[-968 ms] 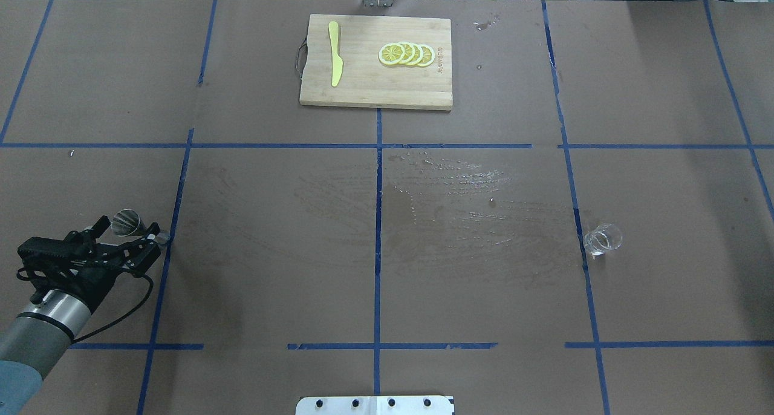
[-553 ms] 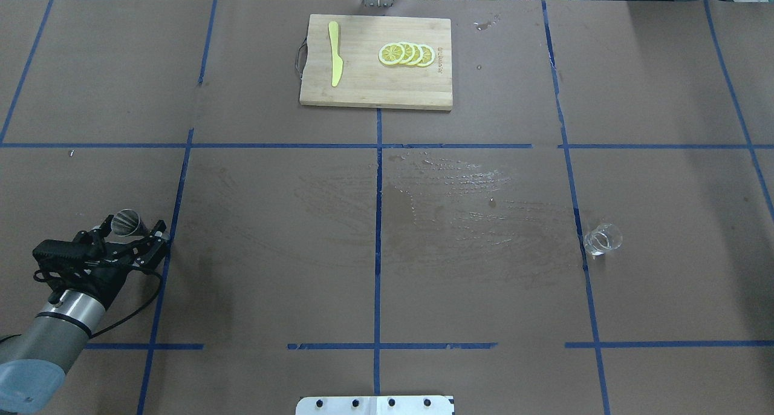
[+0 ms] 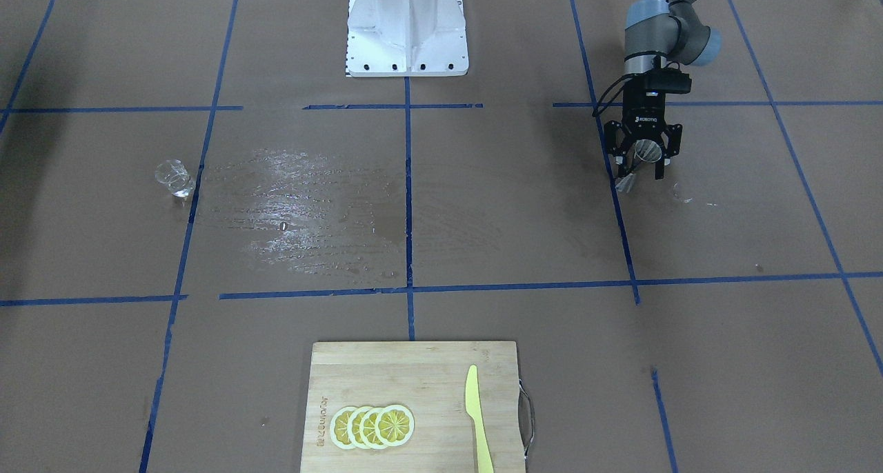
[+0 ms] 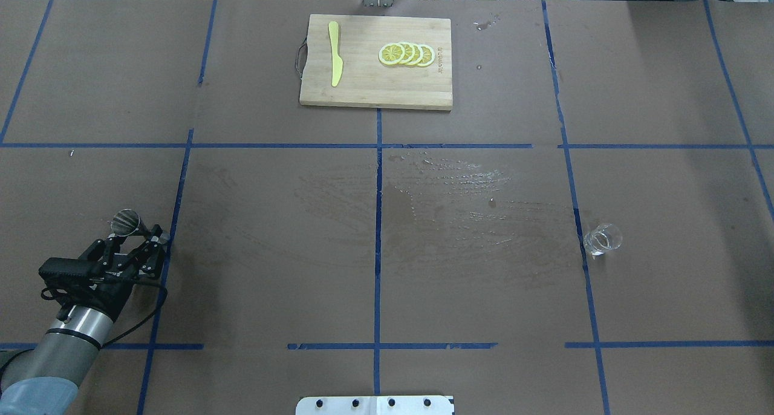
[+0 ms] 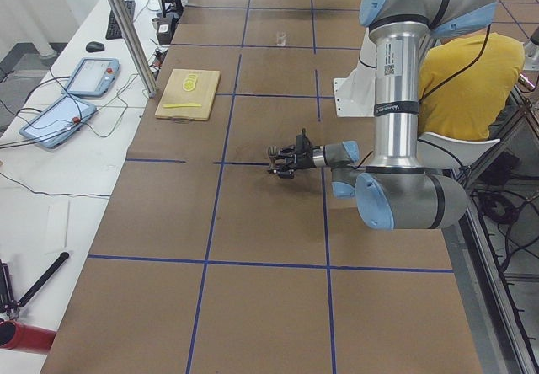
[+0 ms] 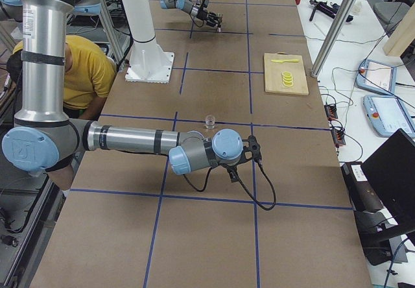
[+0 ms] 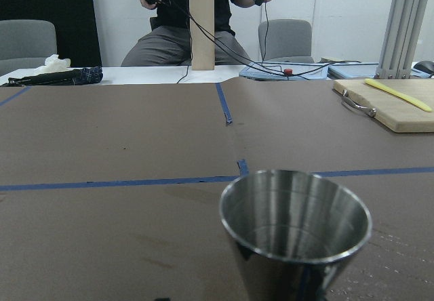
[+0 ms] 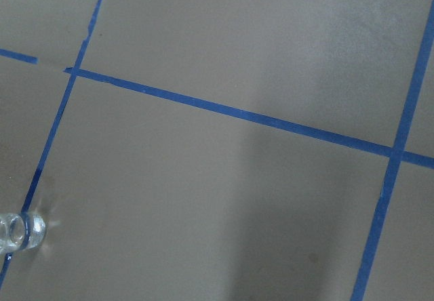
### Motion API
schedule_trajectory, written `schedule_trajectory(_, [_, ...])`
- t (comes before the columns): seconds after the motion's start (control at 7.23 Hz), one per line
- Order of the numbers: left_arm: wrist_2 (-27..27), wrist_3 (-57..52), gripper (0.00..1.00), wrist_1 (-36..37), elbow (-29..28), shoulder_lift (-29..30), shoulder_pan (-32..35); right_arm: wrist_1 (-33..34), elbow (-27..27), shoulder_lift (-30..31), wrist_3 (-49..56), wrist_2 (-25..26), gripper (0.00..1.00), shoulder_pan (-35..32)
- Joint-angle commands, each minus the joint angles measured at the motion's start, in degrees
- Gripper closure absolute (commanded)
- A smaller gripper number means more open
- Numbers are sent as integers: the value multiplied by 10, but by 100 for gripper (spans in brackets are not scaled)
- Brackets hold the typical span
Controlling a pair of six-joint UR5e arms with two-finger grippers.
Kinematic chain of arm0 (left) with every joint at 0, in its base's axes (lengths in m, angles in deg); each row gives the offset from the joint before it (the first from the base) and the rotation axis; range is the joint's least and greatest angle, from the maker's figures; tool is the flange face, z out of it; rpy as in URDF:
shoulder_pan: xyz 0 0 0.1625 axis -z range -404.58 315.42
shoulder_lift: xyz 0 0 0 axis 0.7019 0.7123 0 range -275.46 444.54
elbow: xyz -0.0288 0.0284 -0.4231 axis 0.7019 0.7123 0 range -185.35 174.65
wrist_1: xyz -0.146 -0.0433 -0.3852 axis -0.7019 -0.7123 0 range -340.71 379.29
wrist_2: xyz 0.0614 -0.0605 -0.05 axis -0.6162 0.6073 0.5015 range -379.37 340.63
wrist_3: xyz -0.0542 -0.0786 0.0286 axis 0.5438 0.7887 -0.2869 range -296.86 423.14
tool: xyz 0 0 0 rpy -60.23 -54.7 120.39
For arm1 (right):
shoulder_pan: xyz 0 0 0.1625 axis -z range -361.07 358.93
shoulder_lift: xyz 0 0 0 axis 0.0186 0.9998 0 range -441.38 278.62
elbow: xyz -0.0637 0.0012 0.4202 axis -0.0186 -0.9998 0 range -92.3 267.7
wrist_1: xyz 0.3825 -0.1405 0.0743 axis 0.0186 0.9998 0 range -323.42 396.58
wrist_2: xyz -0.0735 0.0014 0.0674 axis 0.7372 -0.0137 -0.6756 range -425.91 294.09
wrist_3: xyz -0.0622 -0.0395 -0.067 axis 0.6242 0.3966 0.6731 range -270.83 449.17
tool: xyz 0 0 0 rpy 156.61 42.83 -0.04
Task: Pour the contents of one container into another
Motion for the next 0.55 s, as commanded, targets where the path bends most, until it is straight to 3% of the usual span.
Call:
schedule_trajectory(0.0, [-1,0,46,-1,1,3,-2,0,0,0,0,0,0,1])
schedule_trajectory(0.41, [-1,0,52,-1,0,3,-3,0,0,0,0,0,0,1])
